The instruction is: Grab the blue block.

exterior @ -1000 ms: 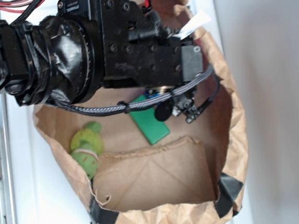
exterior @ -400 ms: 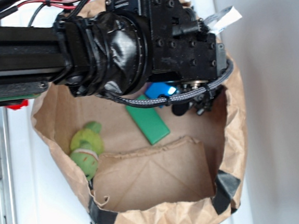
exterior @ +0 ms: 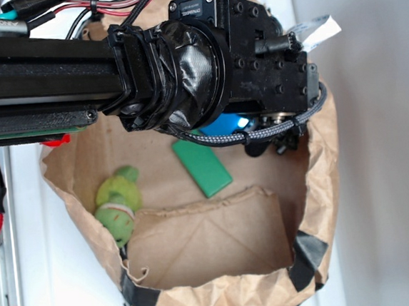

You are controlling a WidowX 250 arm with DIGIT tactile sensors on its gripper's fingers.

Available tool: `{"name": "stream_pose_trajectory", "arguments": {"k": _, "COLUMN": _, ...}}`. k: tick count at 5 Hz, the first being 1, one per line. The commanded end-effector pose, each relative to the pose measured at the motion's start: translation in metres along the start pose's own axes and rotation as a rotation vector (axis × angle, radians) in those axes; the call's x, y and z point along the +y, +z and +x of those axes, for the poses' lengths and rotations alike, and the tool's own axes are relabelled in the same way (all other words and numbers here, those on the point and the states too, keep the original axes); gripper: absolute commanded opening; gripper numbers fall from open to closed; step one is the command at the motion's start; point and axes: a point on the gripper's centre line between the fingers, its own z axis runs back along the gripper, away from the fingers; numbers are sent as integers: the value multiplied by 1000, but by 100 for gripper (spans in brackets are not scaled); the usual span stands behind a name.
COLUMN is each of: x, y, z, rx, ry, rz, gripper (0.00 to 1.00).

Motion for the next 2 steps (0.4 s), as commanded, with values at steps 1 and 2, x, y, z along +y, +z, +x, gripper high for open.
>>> {"name": "stream_pose_trajectory", "arguments": {"k": 1, "x": -5, "y": 18, "z": 12, "rx": 24, "ry": -2, "rz": -7, "gripper": 100}}
{"name": "stream_pose_trajectory", "arguments": {"k": 2, "x": -6, "y": 19, "z": 10, "rx": 40, "ry": -20, "rz": 15, "gripper": 100}}
